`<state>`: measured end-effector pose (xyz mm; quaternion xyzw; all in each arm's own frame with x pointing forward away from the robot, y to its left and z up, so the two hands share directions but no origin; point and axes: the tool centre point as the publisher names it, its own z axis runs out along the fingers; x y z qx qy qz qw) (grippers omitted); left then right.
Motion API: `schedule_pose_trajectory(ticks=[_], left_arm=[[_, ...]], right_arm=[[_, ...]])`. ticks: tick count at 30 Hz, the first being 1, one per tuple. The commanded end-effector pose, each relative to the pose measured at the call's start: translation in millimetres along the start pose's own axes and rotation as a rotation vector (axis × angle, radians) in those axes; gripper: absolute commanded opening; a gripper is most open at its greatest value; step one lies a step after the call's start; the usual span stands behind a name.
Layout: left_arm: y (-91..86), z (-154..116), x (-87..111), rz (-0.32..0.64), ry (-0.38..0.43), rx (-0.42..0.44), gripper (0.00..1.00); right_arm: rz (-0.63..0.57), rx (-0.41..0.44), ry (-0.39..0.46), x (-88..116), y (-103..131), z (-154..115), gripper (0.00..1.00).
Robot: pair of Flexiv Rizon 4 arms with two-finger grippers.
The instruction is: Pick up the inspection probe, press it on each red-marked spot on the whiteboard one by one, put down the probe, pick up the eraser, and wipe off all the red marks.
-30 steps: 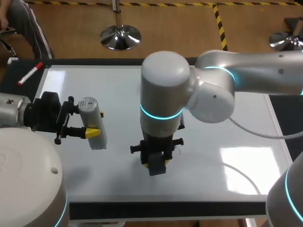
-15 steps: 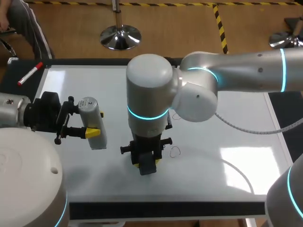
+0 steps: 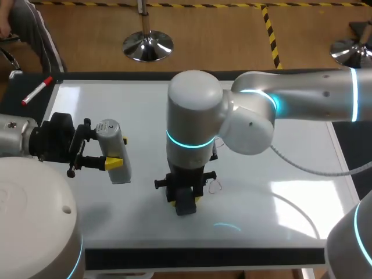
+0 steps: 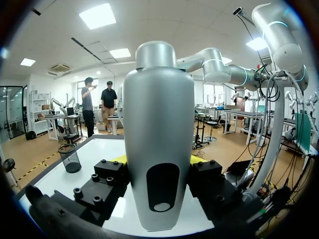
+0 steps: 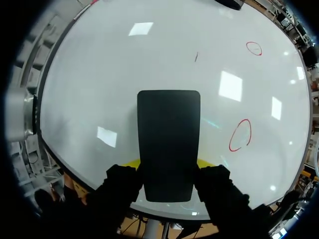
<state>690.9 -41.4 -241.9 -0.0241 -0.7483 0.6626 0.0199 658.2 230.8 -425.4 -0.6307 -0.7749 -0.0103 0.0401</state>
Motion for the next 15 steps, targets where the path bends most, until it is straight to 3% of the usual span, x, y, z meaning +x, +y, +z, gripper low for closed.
schedule_pose_trajectory(ticks=[1,15], left_arm=[[-1.1,0,0.5,0.001,-0.001,0.0,0.0],[-1.1,0,0.5,0.001,-0.001,0.0,0.0]], right_arm=[[0.01,0.014,0.015,-17,7,10,0.0],[0.077,0.069,-0.006,-59,15,32,0.0]])
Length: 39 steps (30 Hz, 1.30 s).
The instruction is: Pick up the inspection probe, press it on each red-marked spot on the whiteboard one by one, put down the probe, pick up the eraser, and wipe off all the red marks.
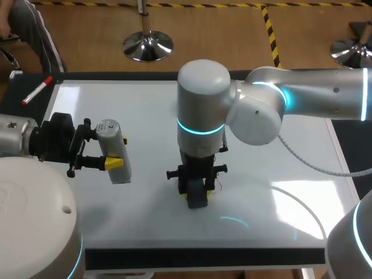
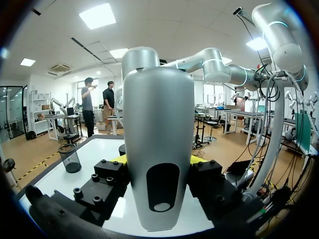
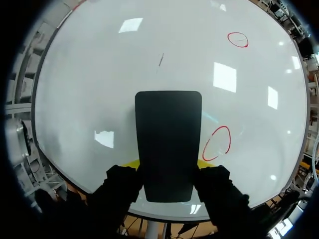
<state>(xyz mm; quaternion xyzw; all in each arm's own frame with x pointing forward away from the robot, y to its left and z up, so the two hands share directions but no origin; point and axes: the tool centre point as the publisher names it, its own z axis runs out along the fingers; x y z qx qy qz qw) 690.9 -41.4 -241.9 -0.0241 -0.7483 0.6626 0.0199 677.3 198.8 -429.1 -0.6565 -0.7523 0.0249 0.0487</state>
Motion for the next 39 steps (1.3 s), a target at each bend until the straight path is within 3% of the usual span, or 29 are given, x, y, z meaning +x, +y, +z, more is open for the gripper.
schedule_pose_trajectory(ticks=[1,19,31,35,39], left_arm=[[-1.1,0,0.6,0.001,-0.001,0.0,0.0],[-1.1,0,0.6,0.001,-0.001,0.0,0.0],[-1.1,0,0.6,0.001,-0.001,0.0,0.0],[-1.1,0,0.6,0.001,-0.001,0.0,0.0],[-1.1,0,0.6,0.001,-0.001,0.0,0.0]], right_arm=[[0.007,0.007,0.024,-26,6,33,0.0],[0.112,0.021,0.019,-93,-3,46,0.0],[0.197,0.031,-0.001,-143,-9,41,0.0],[0.205,0.006,0.006,-144,-13,26,0.0],[0.184,-0.022,0.004,-131,-14,10,0.0]])
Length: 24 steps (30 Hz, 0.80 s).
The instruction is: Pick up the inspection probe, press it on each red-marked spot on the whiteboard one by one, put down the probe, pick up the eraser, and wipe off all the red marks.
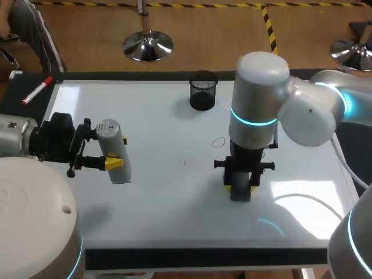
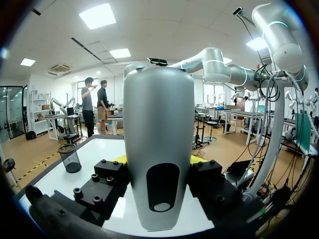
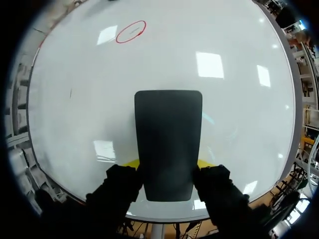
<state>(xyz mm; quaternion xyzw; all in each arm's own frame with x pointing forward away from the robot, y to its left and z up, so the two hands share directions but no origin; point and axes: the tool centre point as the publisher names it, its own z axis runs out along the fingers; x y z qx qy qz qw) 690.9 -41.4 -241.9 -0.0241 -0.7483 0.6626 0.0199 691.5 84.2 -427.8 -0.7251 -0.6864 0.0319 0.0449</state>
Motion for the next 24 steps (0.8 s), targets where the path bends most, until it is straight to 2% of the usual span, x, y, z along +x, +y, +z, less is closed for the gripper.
schedule_pose_trajectory(ticks=[1,14,24], left_arm=[[-1.2,0,0.6,0.001,-0.001,0.0,0.0],[-1.2,0,0.6,0.001,-0.001,0.0,0.0],[-1.2,0,0.6,0.001,-0.001,0.0,0.0]], right_arm=[[-0.016,-0.029,0.01,-14,-9,14,0.0],[-0.087,-0.041,0.018,34,-9,4,0.0],[-0.119,-0.041,0.028,57,-11,-1,0.0]])
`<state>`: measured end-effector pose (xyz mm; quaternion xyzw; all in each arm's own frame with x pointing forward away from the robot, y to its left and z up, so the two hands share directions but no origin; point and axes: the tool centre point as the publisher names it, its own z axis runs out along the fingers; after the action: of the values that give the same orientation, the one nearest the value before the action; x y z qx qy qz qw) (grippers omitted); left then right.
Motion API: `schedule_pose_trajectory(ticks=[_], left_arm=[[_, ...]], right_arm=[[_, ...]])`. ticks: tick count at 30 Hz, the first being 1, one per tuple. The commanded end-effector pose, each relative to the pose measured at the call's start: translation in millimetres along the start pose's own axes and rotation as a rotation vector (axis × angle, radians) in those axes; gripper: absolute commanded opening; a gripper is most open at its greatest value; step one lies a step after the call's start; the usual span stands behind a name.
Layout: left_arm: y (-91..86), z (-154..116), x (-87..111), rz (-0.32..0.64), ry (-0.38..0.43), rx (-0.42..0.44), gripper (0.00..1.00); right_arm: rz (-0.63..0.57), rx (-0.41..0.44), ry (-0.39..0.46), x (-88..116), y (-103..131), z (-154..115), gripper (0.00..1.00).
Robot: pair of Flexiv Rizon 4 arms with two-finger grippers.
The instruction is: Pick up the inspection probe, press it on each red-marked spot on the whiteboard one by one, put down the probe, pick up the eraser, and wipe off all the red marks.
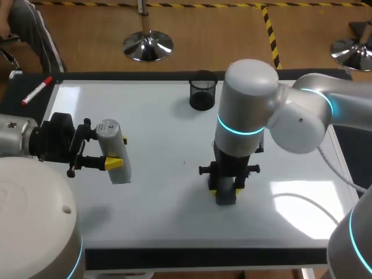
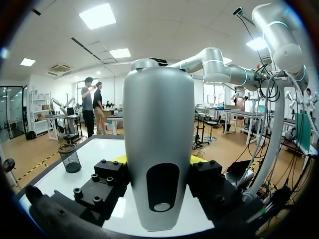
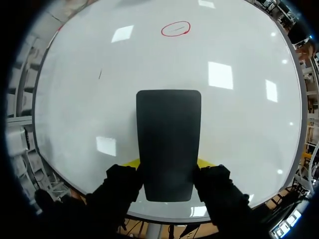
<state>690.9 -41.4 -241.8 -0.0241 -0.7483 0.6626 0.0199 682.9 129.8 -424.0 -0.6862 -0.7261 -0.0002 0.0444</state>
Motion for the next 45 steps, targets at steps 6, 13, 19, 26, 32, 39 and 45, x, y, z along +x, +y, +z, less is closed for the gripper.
schedule_pose_trajectory(ticks=[6,13,19,26,32,39,45], left_arm=[[-1.1,0,0.5,0.001,-0.001,0.0,0.0],[-1.1,0,0.5,0.001,-0.001,0.0,0.0],[-1.1,0,0.5,0.001,-0.001,0.0,0.0],[-1.1,0,0.5,0.001,-0.001,0.0,0.0],[-1.1,0,0.5,0.001,-0.001,0.0,0.0],[-1.1,0,0.5,0.001,-0.001,0.0,0.0],[-1.1,0,0.5,0.001,-0.001,0.0,0.0]], right_arm=[[-0.036,-0.013,-0.003,26,-3,-10,0.0],[-0.061,-0.002,0.002,39,-4,-2,0.0],[-0.068,0.011,0.006,43,-2,4,0.0],[-0.065,0.021,0.003,37,-2,11,0.0],[-0.051,0.025,0.0,20,-3,14,0.0],[-0.015,0.025,0.002,-6,-4,13,0.0],[0.018,0.022,-0.006,-27,-5,10,0.0]])
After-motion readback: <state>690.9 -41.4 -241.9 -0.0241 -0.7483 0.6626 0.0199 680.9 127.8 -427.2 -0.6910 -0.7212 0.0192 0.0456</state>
